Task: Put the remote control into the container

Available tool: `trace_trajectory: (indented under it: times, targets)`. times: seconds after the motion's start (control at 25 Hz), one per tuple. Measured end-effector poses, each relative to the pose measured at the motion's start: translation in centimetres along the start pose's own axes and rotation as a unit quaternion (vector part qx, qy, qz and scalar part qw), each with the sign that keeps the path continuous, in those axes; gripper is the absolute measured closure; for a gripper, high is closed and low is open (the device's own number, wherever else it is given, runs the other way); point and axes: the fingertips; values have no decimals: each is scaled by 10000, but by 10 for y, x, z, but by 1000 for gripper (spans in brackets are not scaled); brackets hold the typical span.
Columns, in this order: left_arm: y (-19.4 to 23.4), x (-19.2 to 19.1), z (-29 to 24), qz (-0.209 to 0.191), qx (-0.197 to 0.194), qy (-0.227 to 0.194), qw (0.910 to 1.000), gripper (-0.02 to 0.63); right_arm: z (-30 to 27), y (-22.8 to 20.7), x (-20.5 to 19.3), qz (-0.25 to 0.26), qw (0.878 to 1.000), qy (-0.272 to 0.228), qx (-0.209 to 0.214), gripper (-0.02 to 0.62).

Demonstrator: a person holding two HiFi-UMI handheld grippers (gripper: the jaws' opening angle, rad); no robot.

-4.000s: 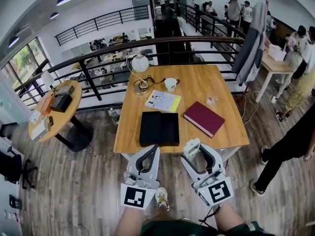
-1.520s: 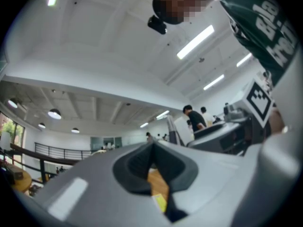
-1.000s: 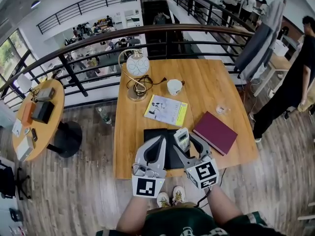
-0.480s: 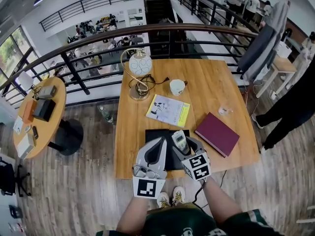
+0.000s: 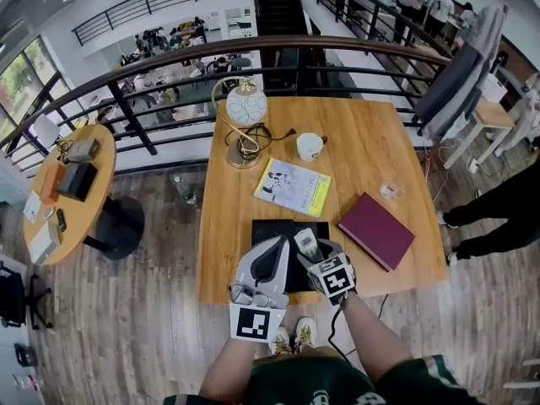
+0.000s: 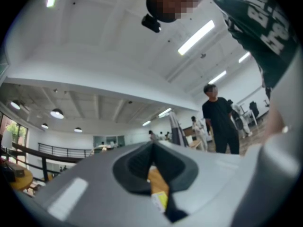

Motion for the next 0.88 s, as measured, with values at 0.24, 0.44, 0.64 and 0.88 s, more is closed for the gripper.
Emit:
trace_trajectory:
  times: [0.24,0.44,0.64,0.88]
  targets:
    - [1,-1,-2,6,-79,-8,10000,610,-24,-5,-29,-186,9983,547,35,331]
    - [3,1,-2,92,-61,-11,9999,609,-40,-11,-53,-315,9950,952,10,331]
    - [8,-3,-2,0,-83,47,10000,609,-55,-11,-72,-335,9893,1421,-8,331]
    - [6,1,1,7,-107,17,9999,609,-65,-16,-97,-427,9796,1959,-100,331]
Point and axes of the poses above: the fingertips, and each gripper's own axes: z backward along the fingers, y to its left, x out of its top
